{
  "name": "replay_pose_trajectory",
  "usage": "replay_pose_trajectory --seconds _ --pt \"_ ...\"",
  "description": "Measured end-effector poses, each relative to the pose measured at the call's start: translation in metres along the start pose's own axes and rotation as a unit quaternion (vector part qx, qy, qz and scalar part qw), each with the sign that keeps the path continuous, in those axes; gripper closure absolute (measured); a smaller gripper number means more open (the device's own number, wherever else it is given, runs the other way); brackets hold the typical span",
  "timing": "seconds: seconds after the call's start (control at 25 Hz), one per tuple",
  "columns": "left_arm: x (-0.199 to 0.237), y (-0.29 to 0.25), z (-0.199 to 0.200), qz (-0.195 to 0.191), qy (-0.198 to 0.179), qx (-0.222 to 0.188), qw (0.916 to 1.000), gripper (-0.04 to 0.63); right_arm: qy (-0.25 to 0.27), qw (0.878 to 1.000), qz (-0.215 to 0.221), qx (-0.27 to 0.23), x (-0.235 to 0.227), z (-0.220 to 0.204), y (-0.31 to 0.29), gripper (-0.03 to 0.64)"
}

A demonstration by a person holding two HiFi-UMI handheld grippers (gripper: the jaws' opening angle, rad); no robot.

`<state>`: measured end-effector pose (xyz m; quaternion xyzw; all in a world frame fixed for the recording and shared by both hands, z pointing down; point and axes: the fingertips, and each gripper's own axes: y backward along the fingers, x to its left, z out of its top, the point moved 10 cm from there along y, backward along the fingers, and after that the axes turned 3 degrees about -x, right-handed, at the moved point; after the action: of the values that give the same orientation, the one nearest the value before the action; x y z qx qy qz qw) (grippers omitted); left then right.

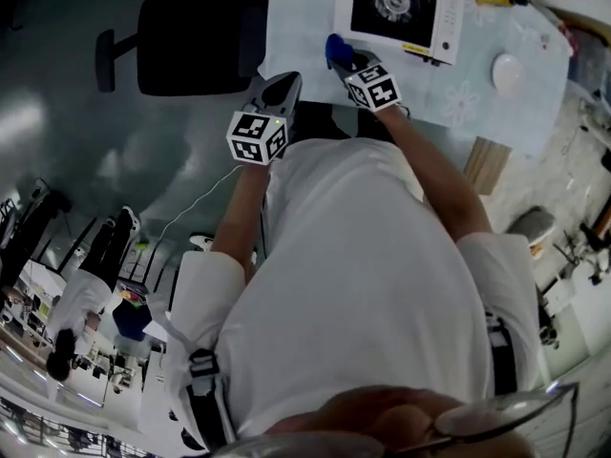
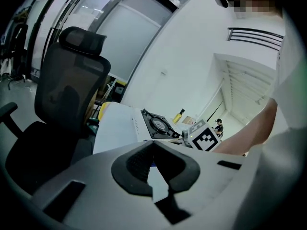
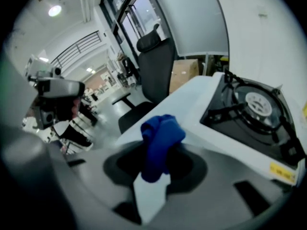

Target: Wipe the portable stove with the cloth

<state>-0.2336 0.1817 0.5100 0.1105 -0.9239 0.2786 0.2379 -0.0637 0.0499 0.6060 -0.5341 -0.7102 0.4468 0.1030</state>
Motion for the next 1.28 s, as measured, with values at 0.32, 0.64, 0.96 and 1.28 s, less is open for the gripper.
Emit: replay_pose_trajectory --seconds 0.32,0.64,0.96,1.28 --pt "0.016 -0.003 0.0 0.007 0.018 -0.028 0.9994 0.563 0.115 0.992 0.033 0.044 0.004 0.034 0.012 0.485" --pt "0.034 -0.005 -0.003 0.028 0.037 -0.038 0.9982 0.563 0.192 0.973 0.072 0.103 0.008 0.076 0.003 0.485" --pt "0.045 -0.014 0.002 0.025 0.061 -0.045 0.9968 0.563 0.199 0.965 0.085 0.15 -0.002 0.093 -0.02 0.485" --pt "0.062 -0.02 0.004 0.038 0.083 -0.057 0.9942 0.563 0.244 0.94 0.09 0.222 -0.005 0.117 -0.049 0.485"
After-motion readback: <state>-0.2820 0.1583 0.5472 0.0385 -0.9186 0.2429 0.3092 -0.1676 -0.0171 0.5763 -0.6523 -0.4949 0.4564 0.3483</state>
